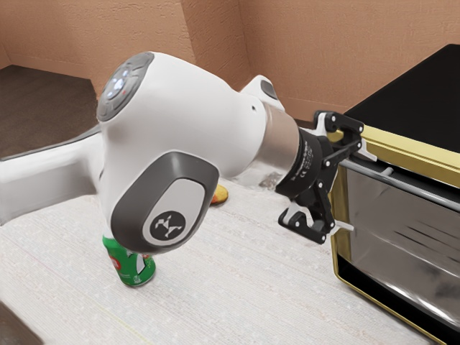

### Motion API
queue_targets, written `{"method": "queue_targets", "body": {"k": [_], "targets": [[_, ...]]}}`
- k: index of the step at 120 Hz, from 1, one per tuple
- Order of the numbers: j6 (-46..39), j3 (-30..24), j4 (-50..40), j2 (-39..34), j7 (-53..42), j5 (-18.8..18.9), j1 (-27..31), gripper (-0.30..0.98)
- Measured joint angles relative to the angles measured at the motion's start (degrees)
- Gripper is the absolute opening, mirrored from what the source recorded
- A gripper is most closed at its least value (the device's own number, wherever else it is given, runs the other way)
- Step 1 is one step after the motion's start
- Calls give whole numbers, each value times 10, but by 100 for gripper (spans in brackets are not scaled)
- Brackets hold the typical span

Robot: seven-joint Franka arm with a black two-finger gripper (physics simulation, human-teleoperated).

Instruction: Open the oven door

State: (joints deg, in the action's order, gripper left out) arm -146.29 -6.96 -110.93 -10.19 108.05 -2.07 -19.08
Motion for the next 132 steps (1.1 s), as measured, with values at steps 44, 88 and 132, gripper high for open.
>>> {"method": "queue_targets", "body": {"k": [44, 88, 132], "targets": [[-6, -7, 6, 16, 66, 0, 22, 68], [-8, -6, 3, 38, 95, 1, 18, 68], [-6, -94, -170, -100, 78, -3, 101, 69]]}}
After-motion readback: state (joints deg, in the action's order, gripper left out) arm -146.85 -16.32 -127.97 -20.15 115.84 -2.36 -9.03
